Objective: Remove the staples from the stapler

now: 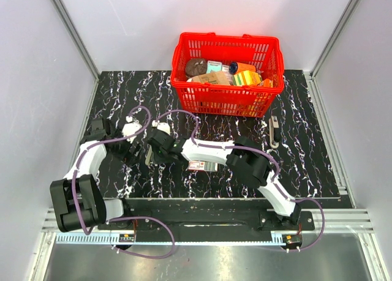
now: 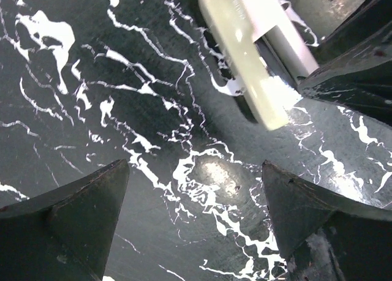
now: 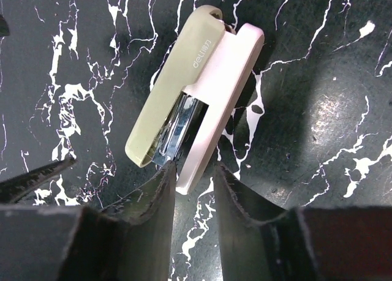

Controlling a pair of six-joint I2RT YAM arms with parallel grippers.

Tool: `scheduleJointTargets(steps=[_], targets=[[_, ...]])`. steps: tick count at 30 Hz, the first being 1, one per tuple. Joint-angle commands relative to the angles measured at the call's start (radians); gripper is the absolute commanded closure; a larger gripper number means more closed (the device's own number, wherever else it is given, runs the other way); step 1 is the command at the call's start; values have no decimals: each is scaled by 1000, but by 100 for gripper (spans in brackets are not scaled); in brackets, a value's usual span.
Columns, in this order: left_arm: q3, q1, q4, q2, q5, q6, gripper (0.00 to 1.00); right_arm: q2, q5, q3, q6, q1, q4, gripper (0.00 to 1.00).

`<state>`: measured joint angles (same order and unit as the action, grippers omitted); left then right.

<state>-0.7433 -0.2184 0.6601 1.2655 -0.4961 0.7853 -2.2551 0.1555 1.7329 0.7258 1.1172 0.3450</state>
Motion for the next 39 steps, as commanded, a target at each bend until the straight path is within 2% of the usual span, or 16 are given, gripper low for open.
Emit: scheduleJointTargets(steps=[1,7,20,25,31,39], targets=[[5,72,-48,-2,19,-6,5,20,24,-27,-6,9,-4,65],[-19,178,-57,44,57,-55,4,26,30,-39,-5,10,-15,69],[-36,212,-113,179,93,-96,6,49,18,-101,-3,9,-60,79],[-24,263,-109,135,77,-123,4,49,15,-99,-5,7,-63,79],[-45,266,-108,170,88,-156,4,48,4,-99,7,9,-66,81],[-39,269,-45,67,39,-153,1,51,30,-88,21,10,-55,85]])
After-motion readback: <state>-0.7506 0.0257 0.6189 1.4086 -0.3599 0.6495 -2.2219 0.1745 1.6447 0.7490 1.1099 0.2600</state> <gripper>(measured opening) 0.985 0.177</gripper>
